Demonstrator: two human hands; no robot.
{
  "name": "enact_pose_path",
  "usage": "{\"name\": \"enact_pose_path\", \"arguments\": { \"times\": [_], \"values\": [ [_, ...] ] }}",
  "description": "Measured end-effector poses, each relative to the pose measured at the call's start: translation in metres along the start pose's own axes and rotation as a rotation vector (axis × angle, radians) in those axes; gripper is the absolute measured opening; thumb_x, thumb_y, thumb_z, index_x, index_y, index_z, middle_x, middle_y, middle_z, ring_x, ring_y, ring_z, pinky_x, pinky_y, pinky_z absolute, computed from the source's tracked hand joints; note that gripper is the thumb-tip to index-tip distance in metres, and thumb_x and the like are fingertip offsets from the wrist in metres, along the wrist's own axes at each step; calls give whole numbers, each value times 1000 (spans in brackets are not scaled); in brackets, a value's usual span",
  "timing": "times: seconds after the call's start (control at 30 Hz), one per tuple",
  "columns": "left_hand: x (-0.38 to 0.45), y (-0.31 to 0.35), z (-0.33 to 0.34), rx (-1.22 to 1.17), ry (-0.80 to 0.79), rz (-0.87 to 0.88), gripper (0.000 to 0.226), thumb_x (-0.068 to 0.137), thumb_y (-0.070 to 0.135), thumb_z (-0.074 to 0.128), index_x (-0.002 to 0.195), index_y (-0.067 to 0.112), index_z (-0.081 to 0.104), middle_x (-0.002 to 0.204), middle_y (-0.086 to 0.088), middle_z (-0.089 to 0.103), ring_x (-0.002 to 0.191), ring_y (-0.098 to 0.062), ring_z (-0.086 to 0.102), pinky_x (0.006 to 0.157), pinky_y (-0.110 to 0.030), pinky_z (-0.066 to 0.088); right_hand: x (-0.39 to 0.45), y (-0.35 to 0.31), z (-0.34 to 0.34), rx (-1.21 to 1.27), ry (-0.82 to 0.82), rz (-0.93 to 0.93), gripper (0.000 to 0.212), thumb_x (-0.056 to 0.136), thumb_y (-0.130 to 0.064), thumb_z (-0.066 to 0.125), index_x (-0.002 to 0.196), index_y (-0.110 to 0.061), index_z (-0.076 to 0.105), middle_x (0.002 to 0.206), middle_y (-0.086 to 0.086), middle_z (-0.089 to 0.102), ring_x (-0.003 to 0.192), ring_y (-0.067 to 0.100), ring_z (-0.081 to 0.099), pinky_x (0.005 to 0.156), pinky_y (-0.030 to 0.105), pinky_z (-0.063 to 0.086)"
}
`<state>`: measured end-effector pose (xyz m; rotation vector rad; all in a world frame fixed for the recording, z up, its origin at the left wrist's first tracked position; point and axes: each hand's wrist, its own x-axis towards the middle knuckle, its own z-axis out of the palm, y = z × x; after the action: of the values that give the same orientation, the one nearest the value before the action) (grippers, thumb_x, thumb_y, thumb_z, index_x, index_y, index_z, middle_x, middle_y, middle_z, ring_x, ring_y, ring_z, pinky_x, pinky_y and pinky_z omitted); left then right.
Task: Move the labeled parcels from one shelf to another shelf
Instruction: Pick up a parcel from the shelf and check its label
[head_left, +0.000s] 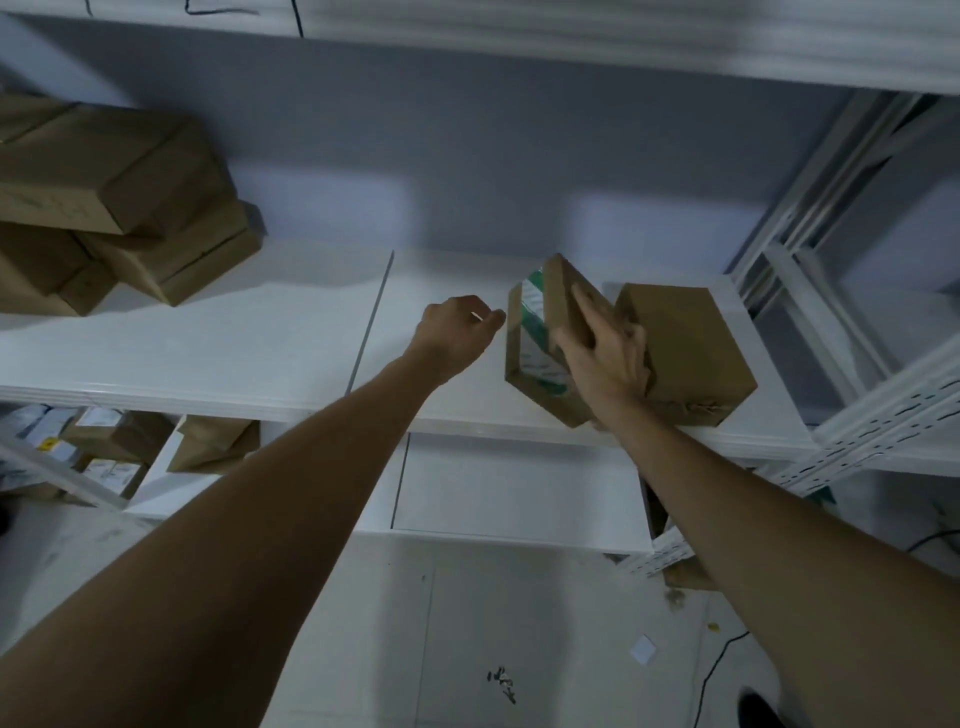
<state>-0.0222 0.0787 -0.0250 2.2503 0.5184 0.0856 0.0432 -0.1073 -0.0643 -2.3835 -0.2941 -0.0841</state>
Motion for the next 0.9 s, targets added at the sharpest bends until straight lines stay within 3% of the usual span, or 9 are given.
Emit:
{"name": "enact_pose_path", "arguments": {
  "times": [0.1,0.17,0.27,0.4,0.5,0.6,0.7,0.8,0.9],
  "values": [
    [-6,1,2,-281,32,-131,51,109,47,54,143,9,64,142,-18,70,125,-38,68,106,-44,56,10,-12,-7,555,69,274,72,88,-62,47,158,-49,49,161,11,54,146,36,46,115,58,47],
    [-8,1,4,-510,-67,-284,57,109,51,53,149,11,56,145,-17,64,124,-39,66,107,-56,56,15,-18,-11,834,14,504,64,97,-60,53,157,-39,55,165,11,52,149,34,49,121,58,43],
    [-14,-2,10,-622,-247,-433,62,107,58,51,147,10,55,144,-19,65,123,-40,65,110,-63,51,8,-19,-6,579,-145,391,51,113,-38,45,164,-36,45,176,3,39,159,33,37,128,52,34],
    [-17,-14,29,-691,-241,-524,73,103,62,57,159,17,44,161,-14,48,135,-40,54,114,-60,47,-4,-23,5,524,-344,327,49,113,-46,44,162,-41,45,164,3,56,148,35,54,122,57,43],
    [-21,-12,43,-723,-232,-536,71,104,68,47,157,21,48,160,-12,51,136,-42,53,111,-61,49,-10,-24,12,485,-344,304,59,111,-45,52,167,-44,33,165,2,55,148,34,53,121,51,45],
    [-23,-4,46,-728,-141,-485,71,102,74,42,155,27,50,135,-5,57,126,-39,59,97,-54,53,-13,-24,8,534,-295,297,65,106,-49,62,164,-46,33,148,-2,64,136,31,61,106,42,53],
    [-29,2,37,-776,15,-383,52,106,66,42,141,31,59,105,8,67,88,-16,65,69,-31,53,-17,-26,-3,673,-287,324,67,91,-62,75,144,-49,38,121,-12,65,114,26,67,99,49,60],
    [-41,2,29,-734,147,-224,33,109,45,56,134,26,66,126,-9,72,97,-20,70,67,-25,55,-27,-29,-17,737,-301,356,93,73,-78,81,147,-53,30,133,-10,63,120,28,64,97,60,61],
    [-52,5,19,-662,261,-99,24,104,30,70,124,19,66,140,-19,62,116,-34,69,72,-28,61,-32,-30,-33,694,-330,337,123,56,-94,78,158,-50,26,121,-20,59,118,22,58,87,45,60]
  ]
}}
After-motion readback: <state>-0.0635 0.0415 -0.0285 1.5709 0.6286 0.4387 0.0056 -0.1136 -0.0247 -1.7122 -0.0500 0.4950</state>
